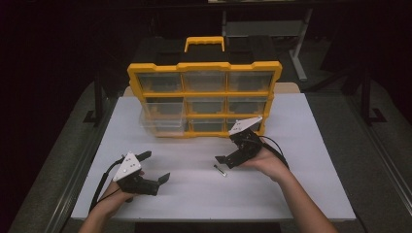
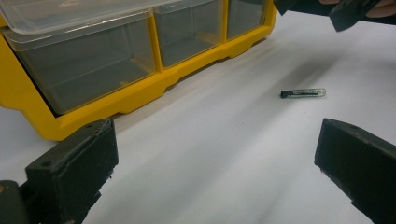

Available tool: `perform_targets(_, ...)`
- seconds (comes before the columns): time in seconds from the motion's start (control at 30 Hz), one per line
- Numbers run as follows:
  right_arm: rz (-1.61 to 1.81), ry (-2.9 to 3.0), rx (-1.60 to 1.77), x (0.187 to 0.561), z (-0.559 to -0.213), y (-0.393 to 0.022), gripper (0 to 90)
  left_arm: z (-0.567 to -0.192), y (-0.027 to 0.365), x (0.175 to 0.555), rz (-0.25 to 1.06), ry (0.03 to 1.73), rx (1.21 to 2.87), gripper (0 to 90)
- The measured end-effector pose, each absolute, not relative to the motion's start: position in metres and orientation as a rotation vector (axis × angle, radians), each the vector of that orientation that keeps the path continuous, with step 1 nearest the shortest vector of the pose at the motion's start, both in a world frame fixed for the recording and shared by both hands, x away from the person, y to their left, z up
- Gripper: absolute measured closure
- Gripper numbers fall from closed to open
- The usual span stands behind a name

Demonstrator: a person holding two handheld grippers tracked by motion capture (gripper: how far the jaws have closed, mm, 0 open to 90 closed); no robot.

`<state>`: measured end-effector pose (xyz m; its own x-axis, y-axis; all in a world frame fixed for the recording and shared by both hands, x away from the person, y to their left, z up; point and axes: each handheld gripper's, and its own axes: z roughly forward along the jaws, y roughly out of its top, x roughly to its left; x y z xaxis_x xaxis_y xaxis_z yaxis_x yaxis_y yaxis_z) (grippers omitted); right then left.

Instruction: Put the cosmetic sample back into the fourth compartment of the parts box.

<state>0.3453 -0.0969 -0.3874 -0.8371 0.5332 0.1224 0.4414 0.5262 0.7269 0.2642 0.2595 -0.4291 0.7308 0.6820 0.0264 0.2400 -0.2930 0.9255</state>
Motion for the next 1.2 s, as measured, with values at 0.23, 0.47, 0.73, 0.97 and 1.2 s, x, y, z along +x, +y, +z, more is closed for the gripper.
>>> perform_targets(0.23, 1.168, 2.687, 0.854, 0.345, -0.392, -0.093, 5.6, -0.429, 0.260, 0.264, 0.516, 0.712, 1.865, 0.0)
perform_targets(0.47, 1.128, 2.726, 0.860, 0.343, -0.397, -0.090, 9.2, -0.429, 0.259, 0.264, 0.512, 0.705, 1.878, 0.0)
perform_targets(0.73, 1.101, 2.756, 0.862, 0.342, -0.402, -0.088, 15.2, -0.430, 0.258, 0.264, 0.511, 0.704, 1.878, 0.0)
perform_targets(0.97, 1.063, 2.785, 0.809, 0.343, -0.405, -0.087, 23.0, -0.430, 0.258, 0.264, 0.510, 0.704, 1.876, 0.0)
perform_targets(1.2, 1.036, 2.807, 0.779, 0.343, -0.408, -0.085, 35.3, -0.430, 0.257, 0.263, 0.510, 0.705, 1.876, 0.0)
